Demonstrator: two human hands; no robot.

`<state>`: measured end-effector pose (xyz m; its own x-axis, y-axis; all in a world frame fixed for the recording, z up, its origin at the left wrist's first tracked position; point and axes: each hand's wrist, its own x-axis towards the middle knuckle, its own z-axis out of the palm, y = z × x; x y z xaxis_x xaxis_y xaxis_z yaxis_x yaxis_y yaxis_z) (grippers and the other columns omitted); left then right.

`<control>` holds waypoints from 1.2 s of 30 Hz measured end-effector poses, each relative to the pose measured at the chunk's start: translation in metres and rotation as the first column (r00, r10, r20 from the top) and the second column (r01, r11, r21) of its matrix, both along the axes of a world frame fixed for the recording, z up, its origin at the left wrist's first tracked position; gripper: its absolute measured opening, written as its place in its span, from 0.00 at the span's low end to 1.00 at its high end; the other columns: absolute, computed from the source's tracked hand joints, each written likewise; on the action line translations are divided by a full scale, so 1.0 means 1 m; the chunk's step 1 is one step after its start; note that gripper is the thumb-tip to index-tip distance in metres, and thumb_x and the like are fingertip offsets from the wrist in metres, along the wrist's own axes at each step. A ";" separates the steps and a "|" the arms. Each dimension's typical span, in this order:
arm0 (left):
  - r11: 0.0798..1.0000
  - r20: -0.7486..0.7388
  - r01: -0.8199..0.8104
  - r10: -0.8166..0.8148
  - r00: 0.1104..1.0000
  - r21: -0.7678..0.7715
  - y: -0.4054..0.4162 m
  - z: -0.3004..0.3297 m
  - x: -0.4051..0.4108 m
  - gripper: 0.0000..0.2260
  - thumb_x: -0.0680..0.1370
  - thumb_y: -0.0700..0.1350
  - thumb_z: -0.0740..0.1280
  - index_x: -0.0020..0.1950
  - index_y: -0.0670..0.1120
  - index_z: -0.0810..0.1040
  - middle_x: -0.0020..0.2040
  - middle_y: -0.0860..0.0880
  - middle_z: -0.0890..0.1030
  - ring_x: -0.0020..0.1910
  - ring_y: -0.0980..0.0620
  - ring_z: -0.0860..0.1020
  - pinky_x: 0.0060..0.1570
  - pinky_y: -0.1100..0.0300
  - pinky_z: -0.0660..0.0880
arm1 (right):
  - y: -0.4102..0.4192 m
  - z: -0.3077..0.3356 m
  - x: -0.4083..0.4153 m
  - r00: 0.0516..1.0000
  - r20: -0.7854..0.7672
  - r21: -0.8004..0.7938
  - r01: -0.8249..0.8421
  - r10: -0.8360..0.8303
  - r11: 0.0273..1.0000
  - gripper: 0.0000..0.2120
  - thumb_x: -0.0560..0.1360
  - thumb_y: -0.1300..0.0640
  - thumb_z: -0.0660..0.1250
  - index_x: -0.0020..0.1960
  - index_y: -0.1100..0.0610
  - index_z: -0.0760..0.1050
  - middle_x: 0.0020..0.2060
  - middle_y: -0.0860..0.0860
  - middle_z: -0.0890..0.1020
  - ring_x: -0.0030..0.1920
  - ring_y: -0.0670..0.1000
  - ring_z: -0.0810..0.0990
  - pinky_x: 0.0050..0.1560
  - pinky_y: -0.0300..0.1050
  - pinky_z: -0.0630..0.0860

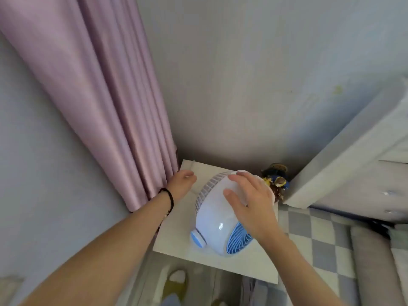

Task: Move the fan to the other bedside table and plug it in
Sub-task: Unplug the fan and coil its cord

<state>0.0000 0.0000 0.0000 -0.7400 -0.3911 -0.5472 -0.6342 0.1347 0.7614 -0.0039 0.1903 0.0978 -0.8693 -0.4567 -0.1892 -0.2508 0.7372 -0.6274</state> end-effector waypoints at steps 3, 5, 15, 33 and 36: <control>0.993 0.052 0.081 -0.077 0.996 -0.081 -0.006 -0.023 -0.019 0.18 0.77 0.42 0.62 0.66 0.41 0.72 0.65 0.42 0.76 0.64 0.45 0.73 0.66 0.59 0.67 | -0.009 -0.018 -0.013 0.985 -0.160 0.139 -0.048 0.070 0.989 0.27 0.72 0.39 0.49 0.66 0.47 0.70 0.68 0.47 0.70 0.72 0.50 0.62 0.72 0.50 0.48; 0.988 0.085 0.120 -0.112 0.990 -0.093 -0.007 -0.035 -0.027 0.17 0.76 0.42 0.63 0.65 0.43 0.73 0.63 0.44 0.77 0.63 0.46 0.74 0.58 0.64 0.67 | -0.015 -0.025 -0.017 0.970 -0.216 0.195 -0.068 0.110 0.978 0.28 0.72 0.39 0.48 0.66 0.48 0.70 0.67 0.49 0.73 0.71 0.52 0.65 0.72 0.54 0.49; 0.718 0.325 0.642 -0.560 0.762 -0.268 -0.021 -0.109 -0.047 0.24 0.76 0.40 0.60 0.72 0.50 0.62 0.69 0.46 0.72 0.67 0.46 0.71 0.66 0.57 0.66 | -0.026 -0.046 -0.033 0.888 -0.412 0.372 -0.039 0.203 0.928 0.23 0.73 0.40 0.53 0.62 0.50 0.73 0.56 0.49 0.82 0.59 0.54 0.79 0.63 0.56 0.70; -0.128 0.577 0.675 -0.647 0.498 -0.726 -0.028 -0.078 -0.079 0.15 0.72 0.34 0.58 0.56 0.45 0.72 0.56 0.47 0.77 0.62 0.44 0.67 0.62 0.49 0.60 | -0.028 -0.044 -0.035 0.888 -0.412 0.373 -0.039 0.203 0.927 0.24 0.72 0.39 0.54 0.59 0.51 0.76 0.53 0.49 0.83 0.55 0.55 0.81 0.57 0.55 0.74; -0.170 0.432 0.466 -0.721 0.542 -0.868 -0.034 -0.056 -0.084 0.11 0.65 0.33 0.65 0.44 0.46 0.74 0.43 0.49 0.79 0.50 0.46 0.74 0.56 0.53 0.61 | -0.028 -0.043 -0.035 0.890 -0.408 0.379 -0.038 0.204 0.924 0.24 0.71 0.39 0.54 0.58 0.51 0.77 0.52 0.49 0.83 0.55 0.55 0.81 0.57 0.55 0.74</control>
<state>-0.0838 -0.0335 -0.0559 -0.9660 0.2326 -0.1131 0.2518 0.9458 -0.2052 -0.0390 0.1624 0.0546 -0.8419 -0.5391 0.0245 -0.5369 0.8321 -0.1391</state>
